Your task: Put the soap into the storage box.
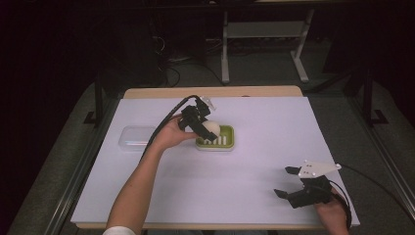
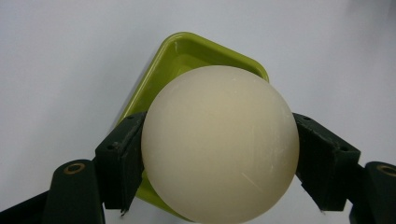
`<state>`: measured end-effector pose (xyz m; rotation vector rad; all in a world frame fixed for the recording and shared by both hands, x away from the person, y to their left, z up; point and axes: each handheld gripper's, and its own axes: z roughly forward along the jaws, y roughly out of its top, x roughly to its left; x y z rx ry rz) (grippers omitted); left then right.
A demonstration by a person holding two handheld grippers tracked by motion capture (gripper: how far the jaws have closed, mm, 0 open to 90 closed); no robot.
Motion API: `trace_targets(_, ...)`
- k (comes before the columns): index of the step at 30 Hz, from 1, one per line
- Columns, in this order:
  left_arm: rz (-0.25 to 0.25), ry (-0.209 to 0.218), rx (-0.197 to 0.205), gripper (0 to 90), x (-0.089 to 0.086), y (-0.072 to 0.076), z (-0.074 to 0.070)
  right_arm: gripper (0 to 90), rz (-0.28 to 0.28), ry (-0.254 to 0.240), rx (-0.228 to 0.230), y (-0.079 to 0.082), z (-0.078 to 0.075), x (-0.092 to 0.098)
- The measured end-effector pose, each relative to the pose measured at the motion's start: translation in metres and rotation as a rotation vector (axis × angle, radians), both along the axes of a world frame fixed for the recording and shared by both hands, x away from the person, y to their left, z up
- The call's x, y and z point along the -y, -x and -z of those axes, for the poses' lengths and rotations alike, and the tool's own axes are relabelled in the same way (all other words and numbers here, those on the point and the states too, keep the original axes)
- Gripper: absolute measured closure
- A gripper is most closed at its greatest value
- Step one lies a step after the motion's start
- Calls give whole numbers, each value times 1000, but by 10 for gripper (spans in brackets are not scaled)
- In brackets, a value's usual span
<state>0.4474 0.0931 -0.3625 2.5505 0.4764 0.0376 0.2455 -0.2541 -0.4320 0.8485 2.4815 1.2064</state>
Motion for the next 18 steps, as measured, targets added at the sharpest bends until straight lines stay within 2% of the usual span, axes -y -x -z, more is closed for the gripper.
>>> trace_targets(11,-16,12,-1,253,8,-4,5,133,-7,-3,8,-1,0,0)
trace_targets(18,-20,3,-5,252,13,-6,10,134,-7,3,4,0,-1,-1)
